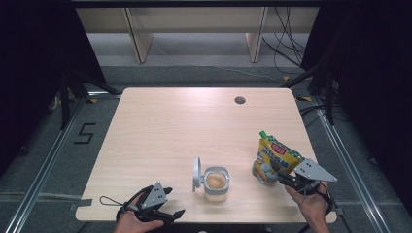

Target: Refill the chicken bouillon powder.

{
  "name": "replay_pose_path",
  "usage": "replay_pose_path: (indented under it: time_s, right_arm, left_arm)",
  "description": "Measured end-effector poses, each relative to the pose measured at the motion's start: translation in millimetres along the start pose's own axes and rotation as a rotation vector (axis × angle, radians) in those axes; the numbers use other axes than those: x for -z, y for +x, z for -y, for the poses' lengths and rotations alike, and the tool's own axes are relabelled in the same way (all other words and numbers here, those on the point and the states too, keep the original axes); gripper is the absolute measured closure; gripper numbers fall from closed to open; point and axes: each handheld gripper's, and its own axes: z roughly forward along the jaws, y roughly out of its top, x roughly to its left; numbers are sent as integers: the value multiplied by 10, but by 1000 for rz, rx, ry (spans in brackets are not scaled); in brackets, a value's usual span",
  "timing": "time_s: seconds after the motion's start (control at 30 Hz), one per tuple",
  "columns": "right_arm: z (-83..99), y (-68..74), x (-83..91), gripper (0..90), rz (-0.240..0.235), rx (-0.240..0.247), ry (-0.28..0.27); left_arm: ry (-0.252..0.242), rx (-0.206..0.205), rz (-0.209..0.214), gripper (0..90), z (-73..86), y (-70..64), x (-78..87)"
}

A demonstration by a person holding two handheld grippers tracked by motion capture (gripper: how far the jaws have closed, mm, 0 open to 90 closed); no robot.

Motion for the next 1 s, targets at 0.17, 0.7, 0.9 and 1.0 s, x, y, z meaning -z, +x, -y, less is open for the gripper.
replay_pose_path:
  time_s: [0.17,0.7,0.9,1.0]
  right_arm:
    - [-9,29,104,362,25,-63,-1]
    - [84,255,424,198,2,-172,83]
    - [115,334,458,205,-3,-133,117]
    - [124,348,470,204,-7,-150,128]
  left_arm:
    - [-3,11,2,186,-5,10,6]
    - [-13,46,-10,186,-3,-5,-11]
    - [-15,49,-8,186,-2,-2,-13]
    - [-21,58,0,185,4,-8,-13]
